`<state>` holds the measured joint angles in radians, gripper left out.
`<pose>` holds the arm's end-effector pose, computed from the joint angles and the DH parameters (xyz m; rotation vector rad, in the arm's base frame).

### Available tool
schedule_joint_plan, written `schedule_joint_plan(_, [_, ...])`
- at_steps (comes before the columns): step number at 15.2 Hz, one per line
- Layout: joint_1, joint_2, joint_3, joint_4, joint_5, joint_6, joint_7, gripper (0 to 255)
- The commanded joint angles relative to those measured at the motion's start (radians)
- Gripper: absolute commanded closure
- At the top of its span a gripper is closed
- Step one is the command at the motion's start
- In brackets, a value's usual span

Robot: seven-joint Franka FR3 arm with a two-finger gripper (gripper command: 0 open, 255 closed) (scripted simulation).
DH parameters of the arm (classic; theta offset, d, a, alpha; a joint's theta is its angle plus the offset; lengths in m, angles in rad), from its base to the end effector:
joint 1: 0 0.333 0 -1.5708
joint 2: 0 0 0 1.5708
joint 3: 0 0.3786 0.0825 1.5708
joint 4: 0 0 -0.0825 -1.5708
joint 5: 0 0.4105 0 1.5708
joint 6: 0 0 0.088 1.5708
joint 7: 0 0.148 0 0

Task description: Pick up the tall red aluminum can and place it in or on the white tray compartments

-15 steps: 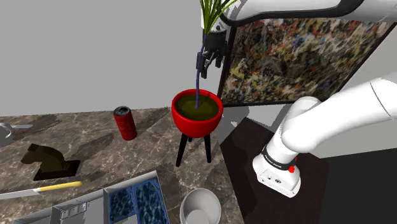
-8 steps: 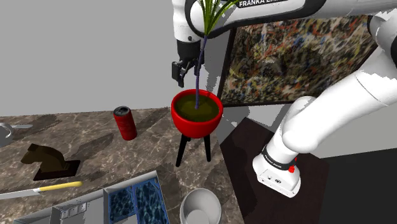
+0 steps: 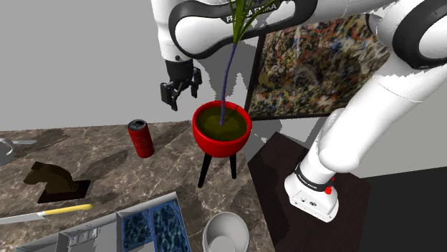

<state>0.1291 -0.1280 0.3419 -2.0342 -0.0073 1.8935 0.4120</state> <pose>0.4750 0.2478 0.5087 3.0868 0.0901 0.0047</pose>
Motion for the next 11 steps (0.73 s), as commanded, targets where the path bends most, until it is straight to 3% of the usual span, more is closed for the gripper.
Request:
schedule_joint_plan(1, [0.013,0.073,0.023,0.055,-0.015,0.016,0.037,0])
schedule_joint_plan(11, [0.118,0.443,0.077,0.406,-0.131,0.02,0.189,0])
